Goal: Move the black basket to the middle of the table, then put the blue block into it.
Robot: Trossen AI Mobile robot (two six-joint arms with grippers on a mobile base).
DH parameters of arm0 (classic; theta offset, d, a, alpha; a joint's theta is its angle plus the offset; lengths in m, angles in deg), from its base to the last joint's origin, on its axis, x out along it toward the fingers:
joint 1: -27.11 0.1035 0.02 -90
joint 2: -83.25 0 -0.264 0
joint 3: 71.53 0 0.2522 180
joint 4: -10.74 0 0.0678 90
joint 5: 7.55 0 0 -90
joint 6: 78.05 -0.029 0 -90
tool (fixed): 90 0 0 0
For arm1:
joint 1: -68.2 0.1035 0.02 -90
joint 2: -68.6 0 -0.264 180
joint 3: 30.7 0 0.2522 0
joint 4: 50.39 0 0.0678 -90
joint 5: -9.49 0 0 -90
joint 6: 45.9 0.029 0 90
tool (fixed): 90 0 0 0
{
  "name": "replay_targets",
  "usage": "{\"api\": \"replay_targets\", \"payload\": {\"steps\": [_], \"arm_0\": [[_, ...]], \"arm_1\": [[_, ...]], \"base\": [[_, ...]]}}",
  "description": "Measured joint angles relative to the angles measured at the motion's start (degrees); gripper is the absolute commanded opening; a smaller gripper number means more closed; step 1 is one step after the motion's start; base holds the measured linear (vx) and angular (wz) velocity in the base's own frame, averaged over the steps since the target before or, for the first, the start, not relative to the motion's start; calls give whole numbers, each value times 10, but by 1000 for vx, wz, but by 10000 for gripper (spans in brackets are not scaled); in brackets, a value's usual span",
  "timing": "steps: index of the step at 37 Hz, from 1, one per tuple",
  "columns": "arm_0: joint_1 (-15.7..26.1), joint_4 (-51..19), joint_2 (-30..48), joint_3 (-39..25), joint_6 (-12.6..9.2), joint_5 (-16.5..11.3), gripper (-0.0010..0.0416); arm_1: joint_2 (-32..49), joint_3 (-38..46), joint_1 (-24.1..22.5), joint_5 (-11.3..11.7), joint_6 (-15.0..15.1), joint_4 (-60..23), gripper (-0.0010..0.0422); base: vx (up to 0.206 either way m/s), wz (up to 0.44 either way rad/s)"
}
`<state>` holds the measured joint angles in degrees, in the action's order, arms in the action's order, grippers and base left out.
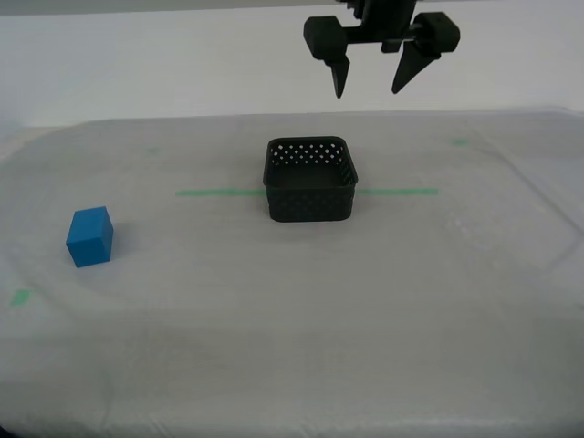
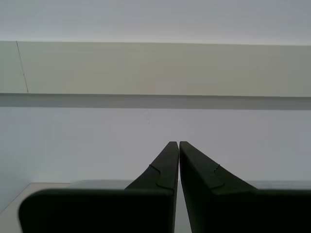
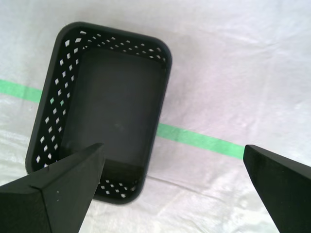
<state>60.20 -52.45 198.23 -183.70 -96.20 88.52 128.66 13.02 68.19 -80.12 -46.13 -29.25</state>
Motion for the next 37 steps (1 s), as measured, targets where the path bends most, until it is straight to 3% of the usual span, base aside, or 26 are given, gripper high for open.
{"api": "replay_targets", "payload": {"steps": [12,25,37], "arm_0": [[-11,12,-121,101,11,25,400],[-80,57,-283,279,16,26,400],[-153,62,-377,382,55,26,400]], "arm_1": [[0,0,0,0,0,0,0],[0,0,0,0,0,0,0],[0,0,0,0,0,0,0]], "base": [[0,0],[0,0],[0,0]]}}
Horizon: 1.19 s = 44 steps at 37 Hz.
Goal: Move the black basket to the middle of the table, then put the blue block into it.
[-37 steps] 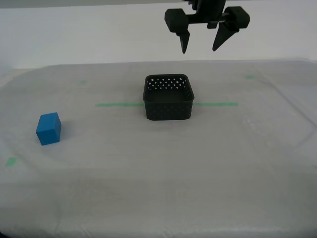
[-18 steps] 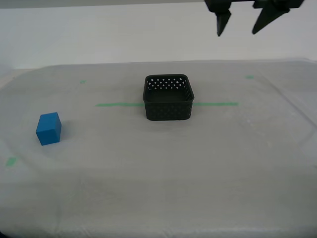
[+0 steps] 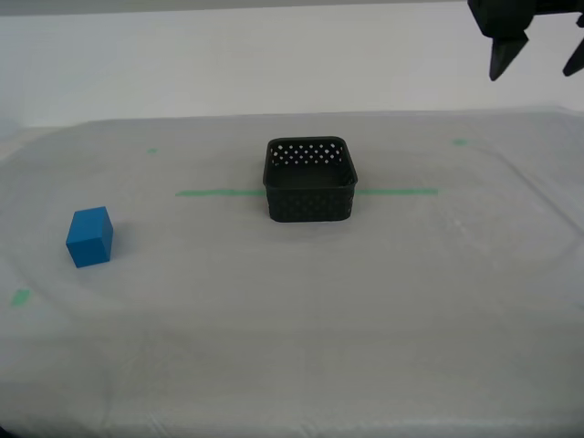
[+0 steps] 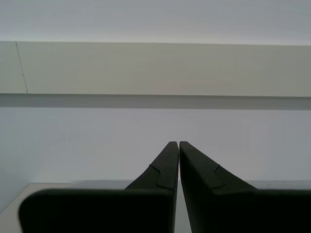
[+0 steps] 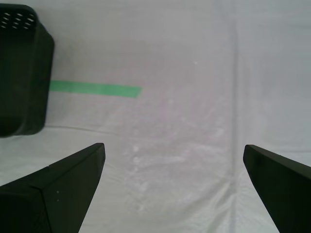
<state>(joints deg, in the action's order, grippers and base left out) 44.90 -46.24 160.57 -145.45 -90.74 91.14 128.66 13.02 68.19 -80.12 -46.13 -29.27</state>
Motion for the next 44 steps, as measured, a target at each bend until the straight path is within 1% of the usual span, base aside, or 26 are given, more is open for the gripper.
{"api": "replay_targets", "payload": {"steps": [7,10,12,16,19,23,29,31,35,44], "arm_0": [[-30,20,-26,39,31,-3,400],[-42,49,-31,58,40,-14,400],[-49,79,-32,72,41,-26,400],[-64,135,-33,100,41,-61,400],[-70,159,-33,115,41,-69,400],[-73,165,-33,124,41,-69,400],[-73,166,-33,125,60,-55,400],[-73,167,-33,123,63,-49,400],[-73,170,-33,118,64,-43,399],[-73,171,-33,107,66,-43,398]], "arm_1": [[0,0,0,0,0,0,0],[0,0,0,0,0,0,0],[0,0,0,0,0,0,0],[0,0,0,0,0,0,0],[0,0,0,0,0,0,0],[0,0,0,0,0,0,0],[0,0,0,0,0,0,0],[0,0,0,0,0,0,0],[0,0,0,0,0,0,0],[0,0,0,0,0,0,0]], "base": [[0,0],[0,0],[0,0],[0,0],[0,0],[0,0],[0,0],[0,0],[0,0],[0,0]]}}
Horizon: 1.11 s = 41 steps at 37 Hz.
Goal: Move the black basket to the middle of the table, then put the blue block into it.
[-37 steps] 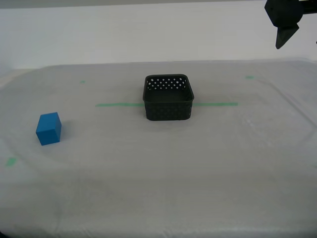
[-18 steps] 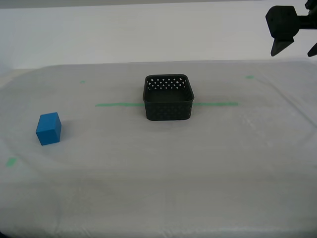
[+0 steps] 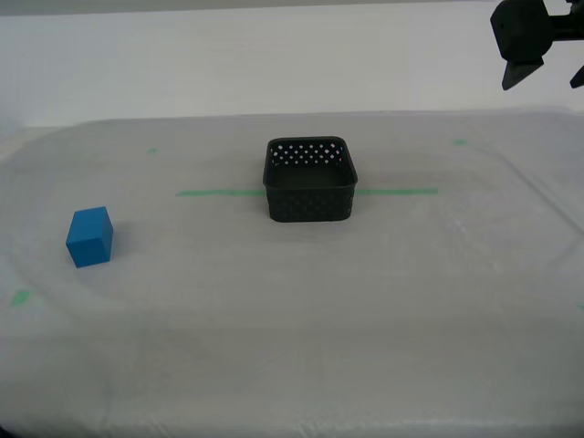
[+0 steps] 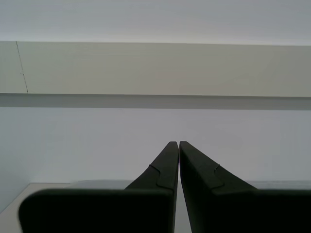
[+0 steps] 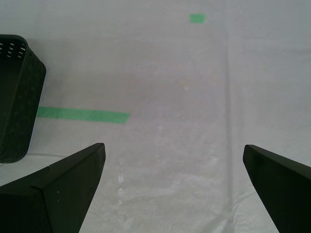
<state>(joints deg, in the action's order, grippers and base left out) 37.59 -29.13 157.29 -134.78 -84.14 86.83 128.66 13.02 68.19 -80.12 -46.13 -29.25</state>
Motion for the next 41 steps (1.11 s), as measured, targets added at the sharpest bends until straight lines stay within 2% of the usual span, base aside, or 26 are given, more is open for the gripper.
{"api": "replay_targets", "payload": {"steps": [41], "arm_0": [[-1,2,0,-3,0,0,399]], "arm_1": [[0,0,0,0,0,0,0]], "base": [[0,0]]}}
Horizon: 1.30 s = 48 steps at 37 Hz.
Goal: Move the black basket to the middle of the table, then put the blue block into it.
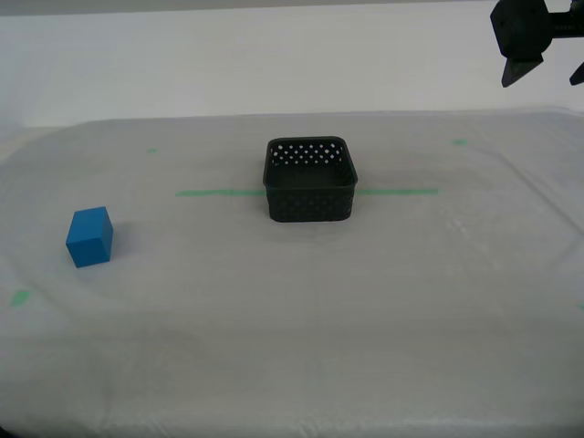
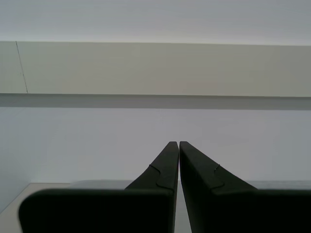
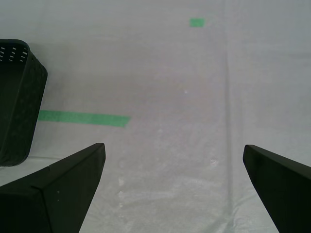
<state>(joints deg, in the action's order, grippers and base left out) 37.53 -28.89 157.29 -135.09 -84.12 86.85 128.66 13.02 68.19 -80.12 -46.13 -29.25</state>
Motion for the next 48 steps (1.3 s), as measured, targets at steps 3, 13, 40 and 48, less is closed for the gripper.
{"api": "replay_targets", "payload": {"steps": [3,13,40,48], "arm_0": [[1,0,0,0,0,0,398],[0,0,0,0,0,0,399],[1,0,0,0,0,0,399],[0,0,0,0,0,0,399]], "arm_1": [[0,0,0,0,0,0,0],[0,0,0,0,0,0,0],[0,0,0,0,-1,0,0],[0,0,0,0,-1,0,0]], "base": [[0,0],[0,0],[0,0],[0,0]]}}
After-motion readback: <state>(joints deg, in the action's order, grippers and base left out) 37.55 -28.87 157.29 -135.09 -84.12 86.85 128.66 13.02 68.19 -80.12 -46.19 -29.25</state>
